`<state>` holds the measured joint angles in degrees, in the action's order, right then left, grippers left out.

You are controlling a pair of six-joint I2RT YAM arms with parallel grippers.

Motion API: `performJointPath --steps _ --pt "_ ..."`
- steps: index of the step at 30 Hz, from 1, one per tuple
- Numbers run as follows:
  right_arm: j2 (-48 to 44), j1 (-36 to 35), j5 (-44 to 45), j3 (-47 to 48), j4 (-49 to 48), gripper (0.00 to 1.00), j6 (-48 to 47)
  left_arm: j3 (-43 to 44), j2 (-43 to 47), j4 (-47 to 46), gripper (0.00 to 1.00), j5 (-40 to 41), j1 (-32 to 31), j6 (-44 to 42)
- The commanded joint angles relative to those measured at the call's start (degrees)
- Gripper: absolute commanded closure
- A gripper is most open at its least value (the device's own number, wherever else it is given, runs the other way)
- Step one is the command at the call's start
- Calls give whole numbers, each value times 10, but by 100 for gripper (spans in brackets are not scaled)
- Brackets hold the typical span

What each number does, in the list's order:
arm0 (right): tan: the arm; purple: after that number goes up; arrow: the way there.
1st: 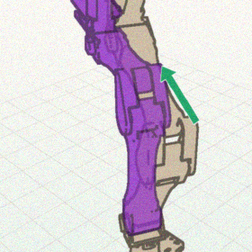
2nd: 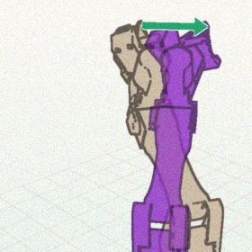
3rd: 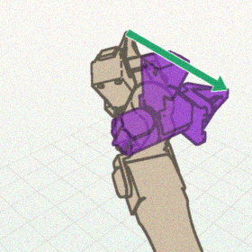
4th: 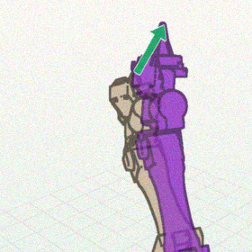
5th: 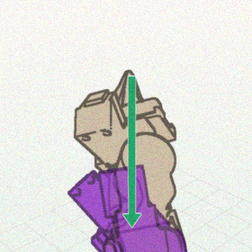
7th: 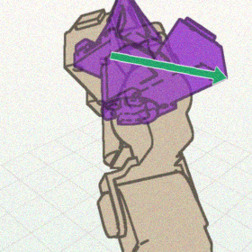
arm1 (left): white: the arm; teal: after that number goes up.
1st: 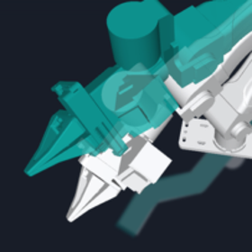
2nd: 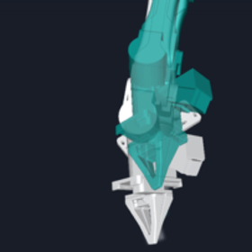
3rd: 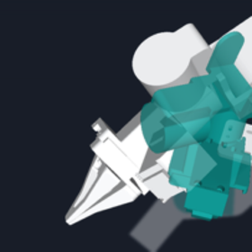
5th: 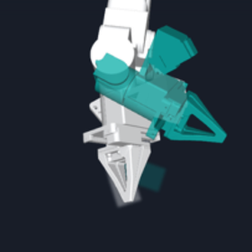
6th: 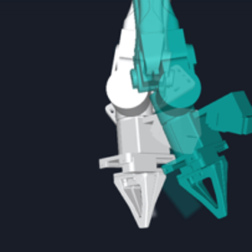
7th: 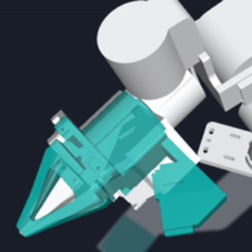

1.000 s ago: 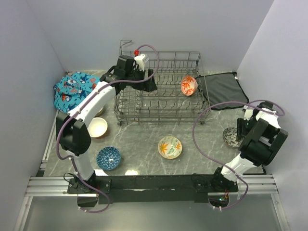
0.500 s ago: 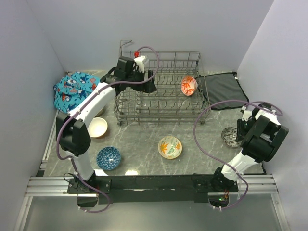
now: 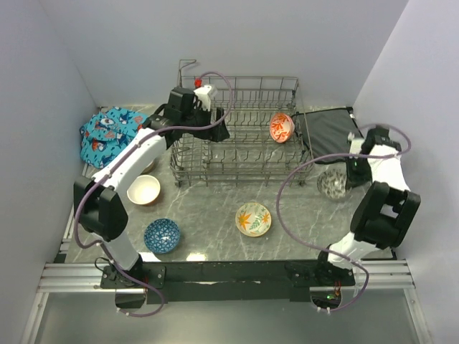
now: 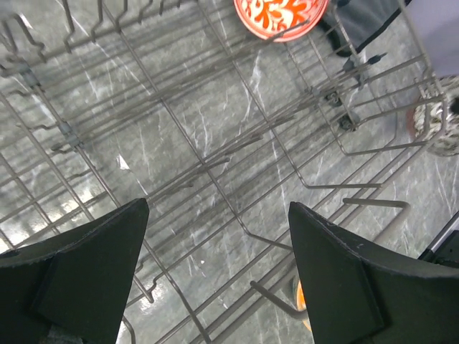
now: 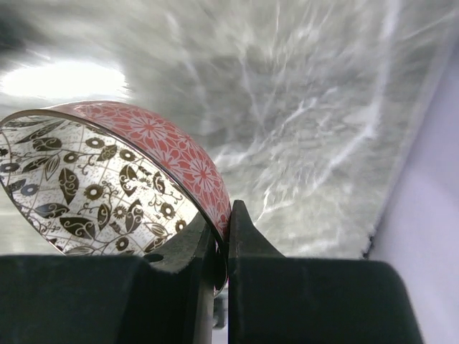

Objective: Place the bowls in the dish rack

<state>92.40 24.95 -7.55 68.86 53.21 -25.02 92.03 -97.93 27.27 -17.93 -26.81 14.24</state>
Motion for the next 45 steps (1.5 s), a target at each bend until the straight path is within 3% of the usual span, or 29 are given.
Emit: performJointPath --steps 1,2,3,7,12,17,24,31,33,34,36,38,40,41,43,44,45 --pt "-101 -46 56 138 54 100 111 -7 65 -29 14 11 8 -22" --pt "-112 -57 74 153 55 100 122 -20 73 -36 14 11 14 -25" --pt "-140 -63 150 161 40 100 128 -28 93 -48 13 11 18 -27" --pt "-139 -62 243 207 76 100 134 -66 133 -76 13 17 35 -41" --pt "-127 -91 314 277 95 100 160 -150 186 -142 12 162 55 -43" --pt "-81 -195 509 369 96 100 196 -201 240 -208 10 235 82 -69" --pt "-16 -342 654 408 88 100 225 -270 300 -217 10 225 81 -58" --pt "104 -438 711 536 111 100 290 -259 276 -192 11 252 115 -34" --pt "215 -462 707 716 246 100 357 -251 267 -182 11 244 127 -26" --pt "246 -473 710 765 267 100 361 -250 267 -183 11 236 140 -24" --pt "228 -491 687 711 227 100 371 -246 260 -181 12 231 150 -17" --pt "250 -501 663 731 235 100 382 -237 252 -174 12 226 162 -12" --pt "262 -518 712 738 206 100 365 -233 250 -173 12 225 170 -11" --pt "274 -525 822 732 158 100 337 -232 246 -173 12 226 173 -11" --pt "285 -533 934 664 59 100 233 -235 245 -176 12 228 178 -14" --pt "285 -532 1027 615 -176 100 9 -236 244 -180 12 228 179 -15" --pt "279 -525 1053 557 -372 100 -162 -242 244 -182 12 227 180 -16"
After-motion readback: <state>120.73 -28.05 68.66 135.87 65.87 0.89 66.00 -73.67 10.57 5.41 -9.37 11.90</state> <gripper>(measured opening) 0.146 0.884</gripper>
